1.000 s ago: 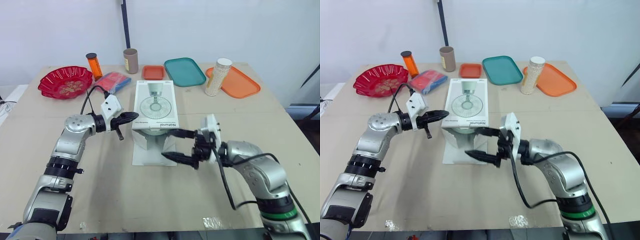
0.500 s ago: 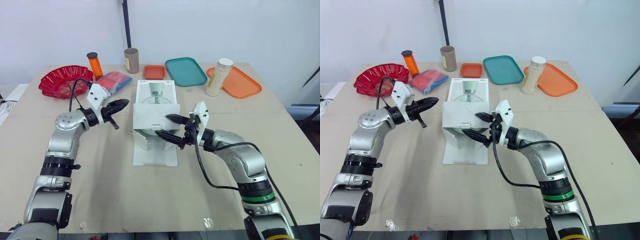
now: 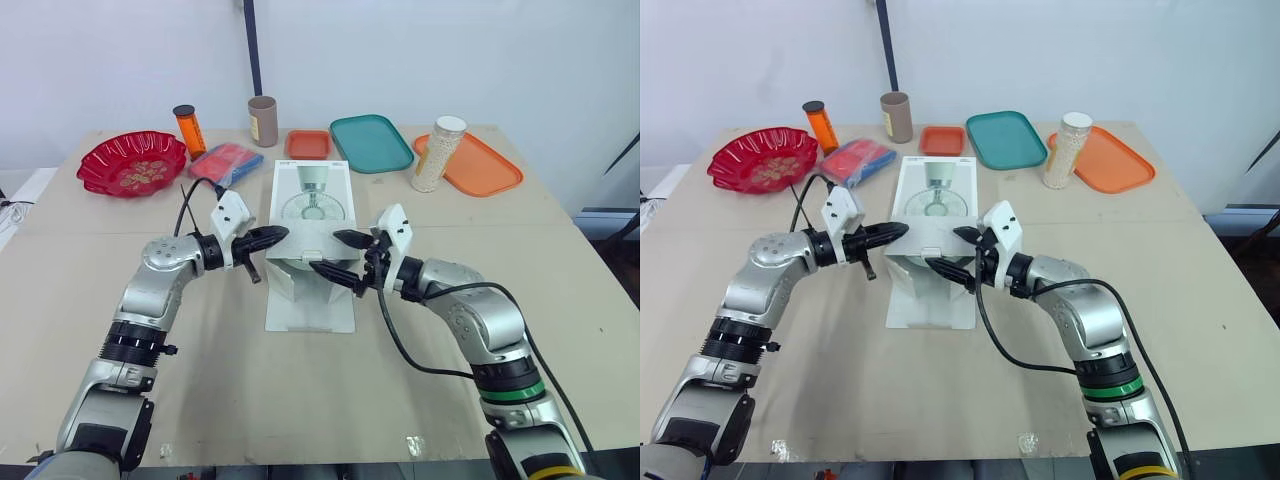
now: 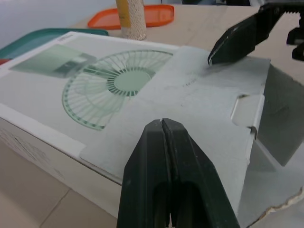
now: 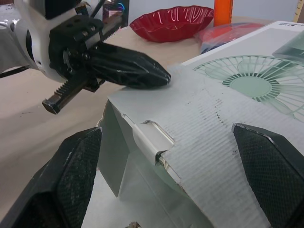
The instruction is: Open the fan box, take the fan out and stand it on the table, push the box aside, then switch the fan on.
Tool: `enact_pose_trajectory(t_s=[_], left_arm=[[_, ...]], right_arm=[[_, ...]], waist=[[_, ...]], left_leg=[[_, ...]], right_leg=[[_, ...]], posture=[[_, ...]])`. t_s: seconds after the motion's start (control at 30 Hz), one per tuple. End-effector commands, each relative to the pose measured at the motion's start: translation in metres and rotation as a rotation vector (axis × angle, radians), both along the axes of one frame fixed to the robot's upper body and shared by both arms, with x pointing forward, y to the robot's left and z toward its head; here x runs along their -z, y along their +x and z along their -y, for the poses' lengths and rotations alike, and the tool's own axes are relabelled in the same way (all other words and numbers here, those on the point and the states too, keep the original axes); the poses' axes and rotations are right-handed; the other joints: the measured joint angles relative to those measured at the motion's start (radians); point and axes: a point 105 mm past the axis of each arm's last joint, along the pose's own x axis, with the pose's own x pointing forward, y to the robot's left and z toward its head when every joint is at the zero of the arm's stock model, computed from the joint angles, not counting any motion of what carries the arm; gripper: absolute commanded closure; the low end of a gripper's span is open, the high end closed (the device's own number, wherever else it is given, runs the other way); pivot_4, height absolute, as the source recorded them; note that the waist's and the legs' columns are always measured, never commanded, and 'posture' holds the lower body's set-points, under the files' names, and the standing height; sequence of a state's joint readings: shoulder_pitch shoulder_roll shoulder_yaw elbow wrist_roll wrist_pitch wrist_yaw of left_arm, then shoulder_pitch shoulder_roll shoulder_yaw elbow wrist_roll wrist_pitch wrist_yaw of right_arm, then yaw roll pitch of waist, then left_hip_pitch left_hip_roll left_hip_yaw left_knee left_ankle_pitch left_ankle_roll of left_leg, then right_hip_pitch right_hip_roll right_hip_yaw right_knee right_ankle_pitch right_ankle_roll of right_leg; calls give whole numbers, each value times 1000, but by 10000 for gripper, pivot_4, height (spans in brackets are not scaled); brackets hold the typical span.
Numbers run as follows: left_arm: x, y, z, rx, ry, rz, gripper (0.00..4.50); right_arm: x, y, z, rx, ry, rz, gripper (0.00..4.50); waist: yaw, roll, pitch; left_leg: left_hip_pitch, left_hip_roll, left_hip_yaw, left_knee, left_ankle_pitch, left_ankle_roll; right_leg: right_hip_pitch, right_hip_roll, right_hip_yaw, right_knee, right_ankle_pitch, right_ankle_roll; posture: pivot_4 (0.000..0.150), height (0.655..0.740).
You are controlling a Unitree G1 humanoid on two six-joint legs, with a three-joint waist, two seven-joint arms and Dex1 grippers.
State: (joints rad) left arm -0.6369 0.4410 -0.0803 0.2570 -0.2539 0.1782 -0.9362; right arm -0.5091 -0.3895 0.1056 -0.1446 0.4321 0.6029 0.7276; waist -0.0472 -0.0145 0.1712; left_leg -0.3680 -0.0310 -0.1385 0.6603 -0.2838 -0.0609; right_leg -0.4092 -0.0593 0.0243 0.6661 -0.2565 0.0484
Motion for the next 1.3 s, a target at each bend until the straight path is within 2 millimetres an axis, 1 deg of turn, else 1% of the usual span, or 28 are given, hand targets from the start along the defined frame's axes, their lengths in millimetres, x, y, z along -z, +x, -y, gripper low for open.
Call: enact_pose_trajectory(t_s=[0.03, 0.17, 0.3, 0.4, 0.5, 0.53, 0.57, 0.67, 0.77, 0.93, 1.1, 1.3], left_arm=[[-1, -1, 0, 8, 12, 13, 44197], [1, -1, 0, 10, 28, 12, 44197], [2, -1, -1, 8, 32, 15, 44197], [1, -1, -3, 2, 33, 18, 45000], [1, 0, -4, -3, 32, 19, 45000], [1, 0, -4, -4, 32, 20, 45000], [1, 0, -4, -5, 32, 19, 45000], [2, 0, -5, -6, 36, 20, 45000], [2, 0, -5, -8, 37, 20, 45000], [3, 0, -3, -6, 36, 21, 45000], [3, 1, -2, -3, 34, 21, 45000], [4, 1, -1, -2, 35, 24, 45000]], right_arm=[[-25, -8, -2, -25, 36, 67, 0], [-36, -13, -5, -38, 28, 79, 0], [-41, -17, -8, -42, -7, 85, 0], [-40, -19, -9, -42, -65, 74, 8729], [-39, -23, -12, -60, -107, 72, 22861], [-35, -23, -13, -54, -148, 60, 25064], [-32, -23, -13, -48, -177, 50, 31102], [-25, -24, -15, -39, -272, 51, 44544], [-23, -26, -18, -45, -309, 40, 44544], [-18, -29, -13, -37, -380, 35, 44544], [-11, -32, 1, -30, -453, 27, 44544], [-6, -31, 23, -1, -535, 35, 44544]], waist=[[0, 0, 0], [0, 0, 0], [0, 0, 0], [0, 0, 0], [0, 0, 0], [0, 0, 0], [0, 0, 0], [0, 0, 0], [0, 0, 0], [0, 0, 0], [1, 0, 0], [1, 0, 0]], left_leg=[[0, 0, 0, 0, 0, 0], [0, 0, 0, 0, 0, 1], [0, 0, 0, 0, 0, 1], [0, 0, 0, 0, 0, 1], [0, 0, 0, 0, -2, 3], [0, 0, 0, 0, -2, 4], [0, 0, 0, 0, -2, 4], [0, 0, 0, 0, -2, 4], [0, 0, -1, 0, -2, 4], [0, 0, -1, 0, -2, 4], [0, 0, -1, 0, -2, 4], [0, 0, -1, 0, -2, 4]], right_leg=[[0, 0, 0, 0, 0, 0], [0, 0, 0, 0, 0, 0], [0, 0, 0, 0, 0, 0], [0, 0, 0, 0, 0, 0], [0, 0, 0, 0, 0, 0], [0, 0, 0, 0, 0, 0], [0, 0, 0, 0, 0, 0], [0, 0, 0, 0, 0, 0], [0, 0, -1, 0, 0, 0], [0, 0, -1, 0, 0, 0], [0, 0, -1, 0, 0, 0], [1, 0, -1, 0, 0, 0]], posture=[[1500, 7400], [1500, 7400], [1500, 7400], [1500, 7400], [1500, 7400], [1500, 7400], [1500, 7400], [1500, 7400], [1500, 7400], [1500, 7400], [1500, 7400], [1500, 7400]])
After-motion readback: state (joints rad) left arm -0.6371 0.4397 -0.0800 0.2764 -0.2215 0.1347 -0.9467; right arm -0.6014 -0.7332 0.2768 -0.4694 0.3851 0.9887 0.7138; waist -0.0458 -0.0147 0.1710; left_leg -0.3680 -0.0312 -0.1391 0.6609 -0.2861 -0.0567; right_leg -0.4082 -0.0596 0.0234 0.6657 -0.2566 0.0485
